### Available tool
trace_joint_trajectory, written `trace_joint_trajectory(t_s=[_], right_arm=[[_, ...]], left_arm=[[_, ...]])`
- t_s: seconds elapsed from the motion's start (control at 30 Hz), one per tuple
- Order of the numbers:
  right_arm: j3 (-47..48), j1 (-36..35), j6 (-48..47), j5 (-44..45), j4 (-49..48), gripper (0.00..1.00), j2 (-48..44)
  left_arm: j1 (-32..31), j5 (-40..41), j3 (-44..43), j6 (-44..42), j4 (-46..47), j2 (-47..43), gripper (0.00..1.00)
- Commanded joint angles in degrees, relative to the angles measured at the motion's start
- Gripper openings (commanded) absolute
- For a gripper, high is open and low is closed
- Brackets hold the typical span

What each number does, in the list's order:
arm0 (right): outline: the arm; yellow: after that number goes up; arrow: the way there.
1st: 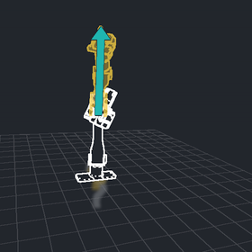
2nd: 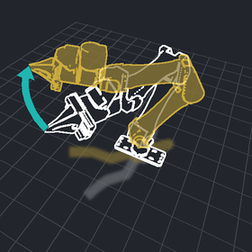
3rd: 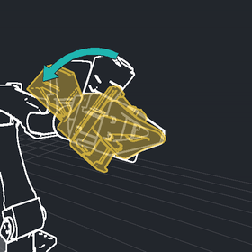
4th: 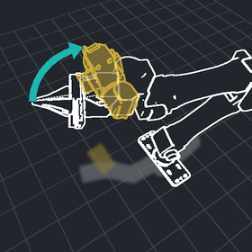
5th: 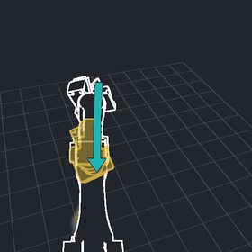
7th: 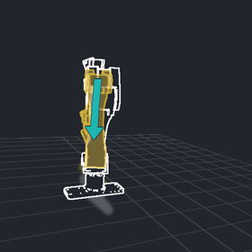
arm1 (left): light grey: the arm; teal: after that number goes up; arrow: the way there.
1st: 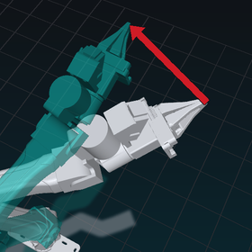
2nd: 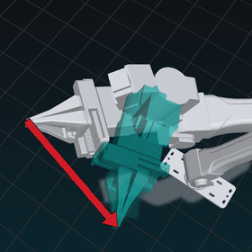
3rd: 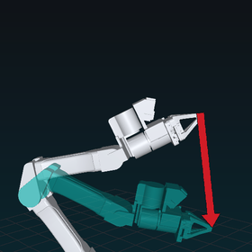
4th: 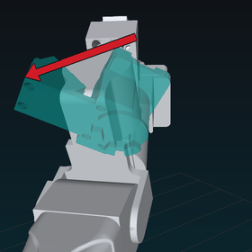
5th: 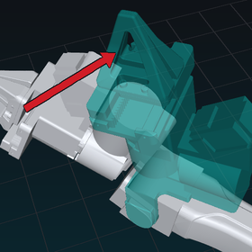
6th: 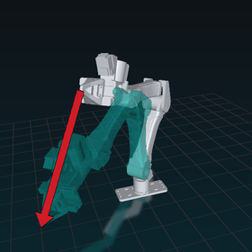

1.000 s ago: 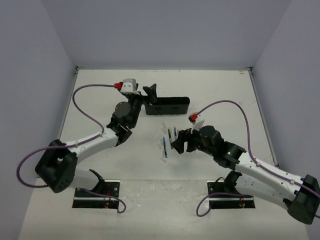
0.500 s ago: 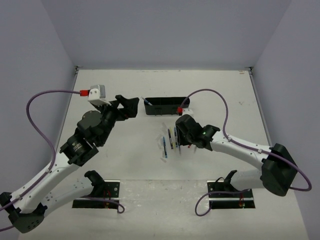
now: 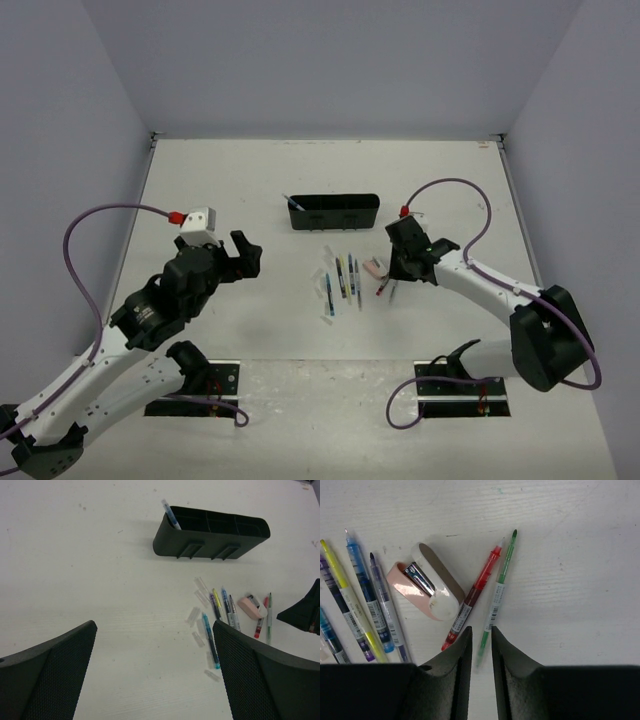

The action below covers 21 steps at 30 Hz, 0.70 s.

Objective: Sort the stationery into containers
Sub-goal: Pick up the pen from the center of the board.

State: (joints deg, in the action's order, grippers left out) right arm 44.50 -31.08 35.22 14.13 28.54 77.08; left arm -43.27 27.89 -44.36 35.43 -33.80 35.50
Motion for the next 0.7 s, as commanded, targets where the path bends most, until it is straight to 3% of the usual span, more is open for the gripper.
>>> trace_joint_trajectory(t_s=[0.0,0.1,0.2,0.67], right_arm=[[0.1,1.6,1.0,-1.1,0.1,0.21,-0.4],[-0.5,1.5,0.8,-3.1,-1.8,0.14,-1.7],[-1.4,-1.3,1.7,-5.8,-4.0,0.14,-3.8],[11.5,-12.2,3.0,-3.2,-1.2,0.17,11.6]], left_arm=[[-0.2,-0.1,0.0,0.1,-1.4,0.3,1.00],[-0.2,-0.3,0.0,-0.2,-1.3,0.2,1.00],[-0.2,-0.2,0.4,-0.3,-0.8,0.1,1.00],[-0.2,-0.6,0.9,-0.4,-0.6,0.5,1.00]])
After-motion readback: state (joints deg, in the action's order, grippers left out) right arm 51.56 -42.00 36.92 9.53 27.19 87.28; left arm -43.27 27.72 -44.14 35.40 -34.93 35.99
